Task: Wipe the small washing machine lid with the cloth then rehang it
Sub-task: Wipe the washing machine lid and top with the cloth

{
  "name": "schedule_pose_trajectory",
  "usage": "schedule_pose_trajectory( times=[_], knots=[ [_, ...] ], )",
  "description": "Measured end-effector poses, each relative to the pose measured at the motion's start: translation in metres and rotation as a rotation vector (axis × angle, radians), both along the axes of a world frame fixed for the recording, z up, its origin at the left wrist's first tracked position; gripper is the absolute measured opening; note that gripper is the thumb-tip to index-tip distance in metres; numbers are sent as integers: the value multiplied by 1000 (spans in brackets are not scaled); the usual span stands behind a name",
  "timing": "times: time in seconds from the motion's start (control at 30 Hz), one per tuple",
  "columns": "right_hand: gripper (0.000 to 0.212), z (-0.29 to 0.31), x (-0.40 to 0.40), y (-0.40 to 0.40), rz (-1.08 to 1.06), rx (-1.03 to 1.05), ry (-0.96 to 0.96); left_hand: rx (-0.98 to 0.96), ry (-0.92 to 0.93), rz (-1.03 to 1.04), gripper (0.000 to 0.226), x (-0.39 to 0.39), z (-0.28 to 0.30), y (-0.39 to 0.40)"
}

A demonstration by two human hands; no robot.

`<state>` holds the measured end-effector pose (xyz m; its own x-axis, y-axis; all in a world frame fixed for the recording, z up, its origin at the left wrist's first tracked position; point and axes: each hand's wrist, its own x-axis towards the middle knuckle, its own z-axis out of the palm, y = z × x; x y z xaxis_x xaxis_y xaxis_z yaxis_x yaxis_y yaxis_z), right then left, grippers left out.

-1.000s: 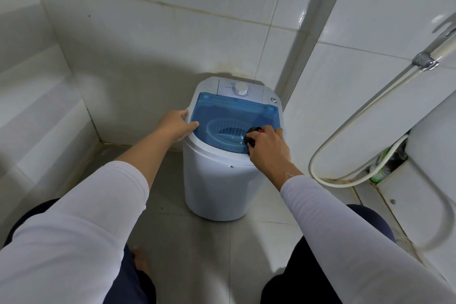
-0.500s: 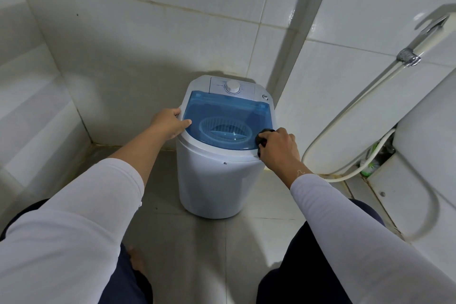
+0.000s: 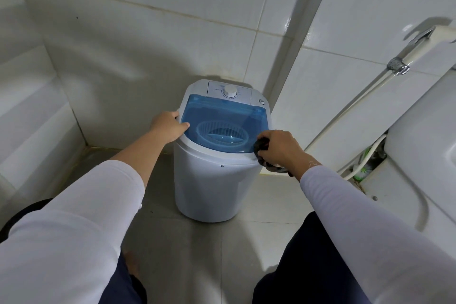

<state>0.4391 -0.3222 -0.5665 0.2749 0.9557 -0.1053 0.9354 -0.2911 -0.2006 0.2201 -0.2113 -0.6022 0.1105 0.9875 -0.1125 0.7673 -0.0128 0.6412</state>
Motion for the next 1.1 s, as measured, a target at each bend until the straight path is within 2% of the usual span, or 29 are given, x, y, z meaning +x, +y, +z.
schedule_pose_trajectory(
  times=[0.07, 0.13, 0.2, 0.37, 0.53, 0.63, 0.9, 1.1],
  knots=[
    [63, 11, 1, 7, 46, -10, 33, -12, -3, -2, 47, 0, 1, 0],
    [71, 19, 1, 17, 96, 2, 21, -30, -19, -5, 51, 1, 2, 0],
    [66, 25, -1, 31, 156, 21, -29, -54, -30, -12, 56, 2, 2, 1],
    [36, 34, -14, 65, 406, 51, -199, -126, -20, -89, 73, -2, 2, 6],
    [40, 30, -31, 91, 674, -13, -355, -179, -42, -129, 86, -3, 3, 8],
    [40, 30, -38, 101, 765, -40, -388, -189, -41, -142, 94, -3, 3, 9],
    [40, 26, -45, 107, 750, -216, -334, -196, -37, -159, 96, -2, 1, 13],
    [39, 15, -46, 108, 688, -170, -309, -213, -1, -157, 96, -2, -1, 16]
  ],
)
